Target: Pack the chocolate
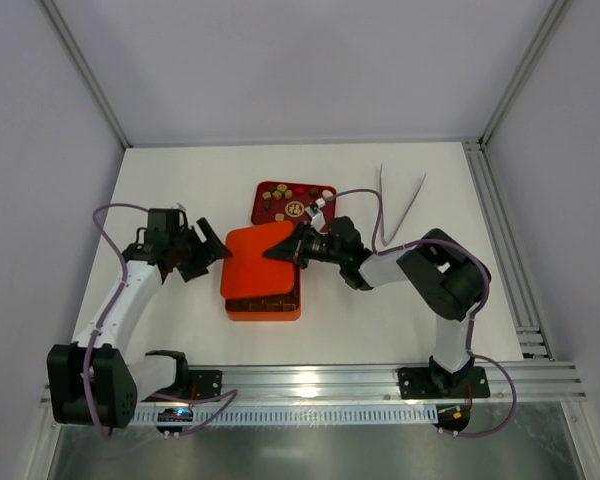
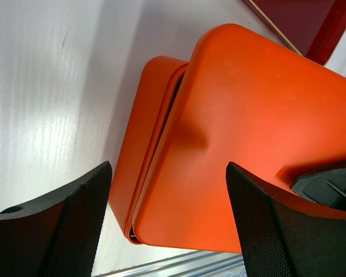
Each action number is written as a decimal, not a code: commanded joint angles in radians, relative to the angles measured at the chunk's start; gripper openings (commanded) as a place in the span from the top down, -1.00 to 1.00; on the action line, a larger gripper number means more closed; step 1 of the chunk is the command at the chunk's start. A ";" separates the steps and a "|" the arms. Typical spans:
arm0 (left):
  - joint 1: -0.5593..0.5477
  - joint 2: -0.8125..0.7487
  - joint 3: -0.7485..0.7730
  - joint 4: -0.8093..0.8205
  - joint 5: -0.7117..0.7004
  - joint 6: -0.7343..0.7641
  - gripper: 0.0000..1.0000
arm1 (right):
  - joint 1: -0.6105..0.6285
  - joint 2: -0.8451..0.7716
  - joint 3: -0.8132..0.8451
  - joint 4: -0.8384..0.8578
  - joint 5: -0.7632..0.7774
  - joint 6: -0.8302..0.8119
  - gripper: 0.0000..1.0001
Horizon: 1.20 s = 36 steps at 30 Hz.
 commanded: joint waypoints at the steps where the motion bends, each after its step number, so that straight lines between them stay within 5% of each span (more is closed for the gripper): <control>1: 0.002 0.005 -0.013 0.033 0.016 0.010 -0.57 | 0.015 0.005 0.001 0.109 0.013 0.009 0.92; 13: -0.007 0.026 -0.019 0.048 0.021 0.011 -0.54 | 0.018 -0.009 -0.051 0.101 0.007 0.003 0.90; 36: -0.036 0.097 -0.027 0.079 0.026 0.036 -0.47 | 0.015 -0.010 -0.096 0.099 0.013 0.003 0.47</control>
